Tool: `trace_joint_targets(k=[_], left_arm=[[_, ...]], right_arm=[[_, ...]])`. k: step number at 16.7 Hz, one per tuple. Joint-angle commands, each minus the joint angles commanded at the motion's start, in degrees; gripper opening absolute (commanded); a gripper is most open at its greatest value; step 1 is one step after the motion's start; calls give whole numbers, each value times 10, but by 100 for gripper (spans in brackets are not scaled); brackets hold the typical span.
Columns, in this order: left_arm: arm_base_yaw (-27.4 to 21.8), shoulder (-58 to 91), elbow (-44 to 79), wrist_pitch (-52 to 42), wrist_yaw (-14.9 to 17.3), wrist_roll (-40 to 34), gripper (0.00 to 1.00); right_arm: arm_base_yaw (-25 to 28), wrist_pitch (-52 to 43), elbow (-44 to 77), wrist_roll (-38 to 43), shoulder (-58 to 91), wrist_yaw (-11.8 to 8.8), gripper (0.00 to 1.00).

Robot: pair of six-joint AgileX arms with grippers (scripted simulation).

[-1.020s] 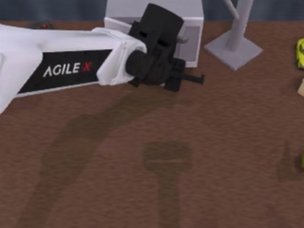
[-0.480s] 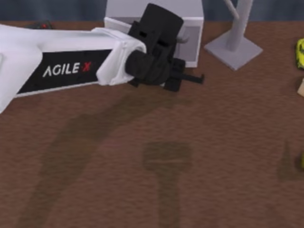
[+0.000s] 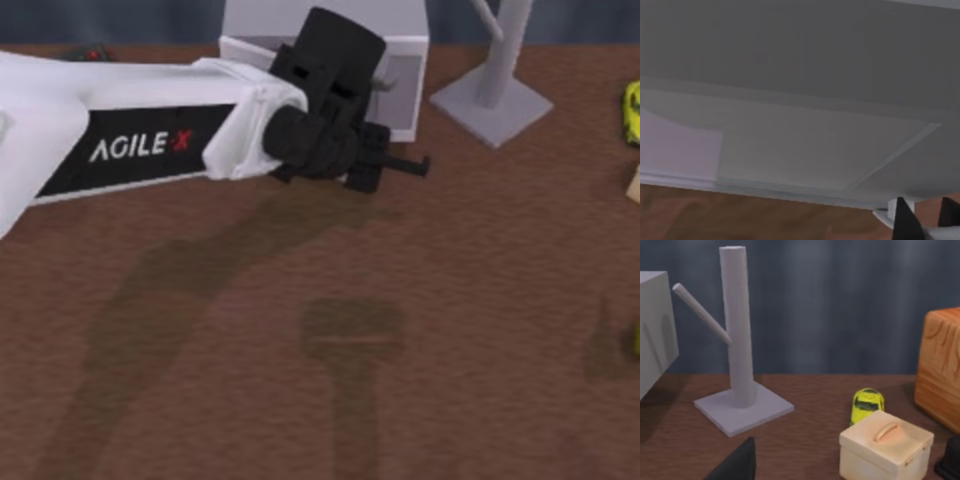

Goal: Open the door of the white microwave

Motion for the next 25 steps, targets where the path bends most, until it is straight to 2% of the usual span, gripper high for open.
trace_joint_targets(k=[9,25], left_arm=[[11,-24,-36,17,32,38,0],[11,-24,-37,17,33,39,0]], right_arm=[[0,0,0,0,0,0,100],[0,0,0,0,0,0,100]])
